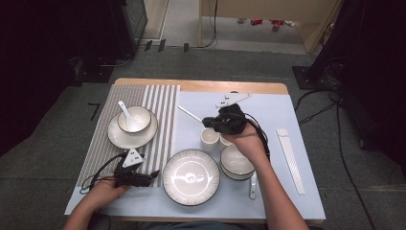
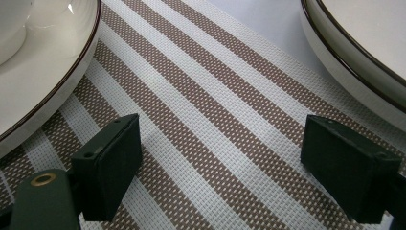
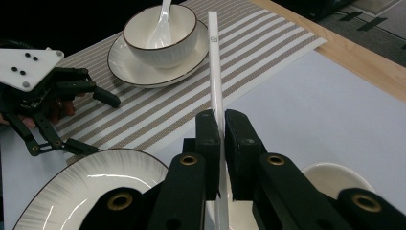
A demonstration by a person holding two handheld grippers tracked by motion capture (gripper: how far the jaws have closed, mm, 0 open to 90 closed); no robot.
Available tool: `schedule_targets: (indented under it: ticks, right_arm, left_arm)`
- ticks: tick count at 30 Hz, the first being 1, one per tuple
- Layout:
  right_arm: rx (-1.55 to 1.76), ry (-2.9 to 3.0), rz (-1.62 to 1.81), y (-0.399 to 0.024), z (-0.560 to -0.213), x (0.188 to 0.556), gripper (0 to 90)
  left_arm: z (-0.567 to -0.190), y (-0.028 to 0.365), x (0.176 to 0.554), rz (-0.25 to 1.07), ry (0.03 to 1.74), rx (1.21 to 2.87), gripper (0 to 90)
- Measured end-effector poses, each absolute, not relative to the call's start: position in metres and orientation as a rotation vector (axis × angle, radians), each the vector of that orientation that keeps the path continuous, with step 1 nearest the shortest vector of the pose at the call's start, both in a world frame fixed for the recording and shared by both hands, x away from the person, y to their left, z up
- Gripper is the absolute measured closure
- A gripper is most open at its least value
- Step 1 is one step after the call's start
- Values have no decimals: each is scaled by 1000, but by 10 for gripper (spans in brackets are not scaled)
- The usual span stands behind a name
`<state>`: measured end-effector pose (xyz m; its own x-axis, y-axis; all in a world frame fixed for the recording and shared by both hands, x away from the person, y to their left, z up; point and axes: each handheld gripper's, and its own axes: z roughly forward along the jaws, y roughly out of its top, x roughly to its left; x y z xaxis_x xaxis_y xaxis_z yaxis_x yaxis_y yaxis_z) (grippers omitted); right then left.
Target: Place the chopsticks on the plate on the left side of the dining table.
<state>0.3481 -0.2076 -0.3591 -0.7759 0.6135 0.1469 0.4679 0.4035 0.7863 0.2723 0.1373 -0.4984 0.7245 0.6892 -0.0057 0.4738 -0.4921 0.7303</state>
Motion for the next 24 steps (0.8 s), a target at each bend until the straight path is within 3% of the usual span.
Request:
schedule_targets:
  ticks: [24]
  right_arm:
    - [939,2508,1318,-194,-356,350,852]
  left_arm:
    - [-498,137,272,372,877,2181,146]
